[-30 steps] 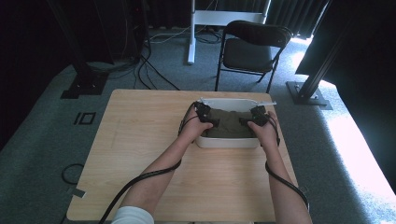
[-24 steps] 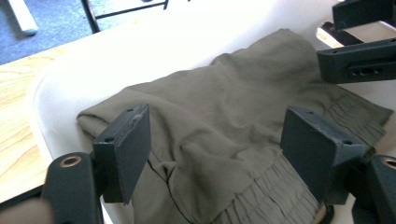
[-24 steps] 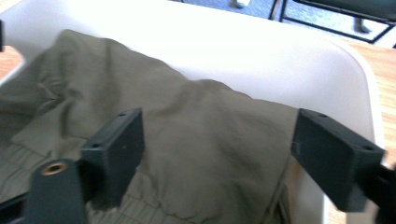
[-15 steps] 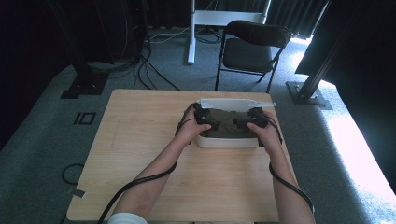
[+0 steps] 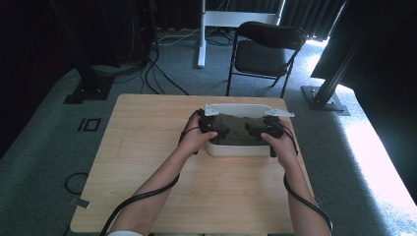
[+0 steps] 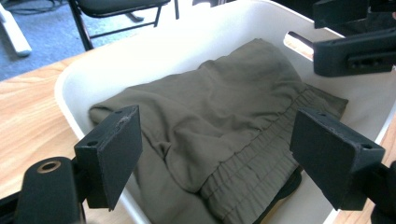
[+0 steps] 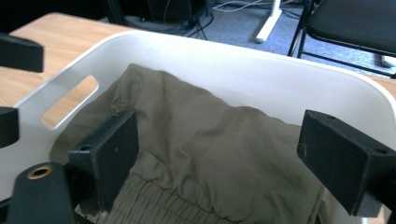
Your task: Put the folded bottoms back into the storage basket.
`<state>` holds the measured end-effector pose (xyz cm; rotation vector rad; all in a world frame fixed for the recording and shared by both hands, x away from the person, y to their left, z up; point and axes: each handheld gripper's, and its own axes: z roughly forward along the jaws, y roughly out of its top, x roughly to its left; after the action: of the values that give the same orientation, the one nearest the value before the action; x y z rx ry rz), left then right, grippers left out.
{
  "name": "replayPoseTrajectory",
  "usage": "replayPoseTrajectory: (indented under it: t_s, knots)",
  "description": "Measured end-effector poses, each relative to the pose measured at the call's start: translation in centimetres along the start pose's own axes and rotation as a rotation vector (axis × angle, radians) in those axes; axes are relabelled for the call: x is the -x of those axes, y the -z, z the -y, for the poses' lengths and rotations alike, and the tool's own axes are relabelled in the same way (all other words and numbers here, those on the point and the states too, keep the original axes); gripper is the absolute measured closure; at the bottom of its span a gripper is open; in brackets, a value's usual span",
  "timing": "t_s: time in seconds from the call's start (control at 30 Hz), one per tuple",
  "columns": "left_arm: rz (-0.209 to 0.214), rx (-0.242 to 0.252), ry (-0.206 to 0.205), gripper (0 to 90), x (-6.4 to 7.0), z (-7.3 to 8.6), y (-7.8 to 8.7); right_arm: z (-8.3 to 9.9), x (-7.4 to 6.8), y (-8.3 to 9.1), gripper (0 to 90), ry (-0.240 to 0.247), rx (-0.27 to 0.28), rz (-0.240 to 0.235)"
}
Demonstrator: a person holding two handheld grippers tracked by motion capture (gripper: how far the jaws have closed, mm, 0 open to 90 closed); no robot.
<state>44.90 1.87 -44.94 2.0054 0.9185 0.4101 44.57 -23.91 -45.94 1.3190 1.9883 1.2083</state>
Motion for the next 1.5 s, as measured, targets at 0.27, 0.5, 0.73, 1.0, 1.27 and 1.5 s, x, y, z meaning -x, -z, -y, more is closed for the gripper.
replayPoseTrajectory:
  t_s: [0.27, 0.5, 0.73, 1.0, 1.27, 1.5]
  knots:
    - [-0.009, 0.027, 0.005, 18.3, -0.4, 0.7, 1.6, 0.5, -0.1, 0.9, 12.5, -0.005, 0.012, 0.026]
    - [-0.01, 0.038, 0.0, 18.3, -0.2, 1.1, 2.6, 0.7, -0.5, 2.0, 12.6, 0.02, 0.012, 0.03]
    - [0.002, 0.038, -0.009, 18.3, 0.2, 1.6, 3.3, 1.1, -0.7, 2.9, 12.6, 0.042, 0.027, 0.04]
    - [0.002, 0.038, -0.006, 18.3, 0.3, 2.5, 3.9, 2.0, -1.0, 4.2, 12.5, 0.07, 0.029, 0.031]
    - [-0.005, 0.038, -0.027, 18.3, 0.7, 3.1, 4.6, 3.2, -1.4, 5.4, 12.5, 0.066, 0.042, 0.028]
    - [-0.008, 0.033, -0.033, 18.3, 1.0, 3.9, 5.1, 4.3, -1.6, 6.5, 12.0, 0.05, 0.05, 0.036]
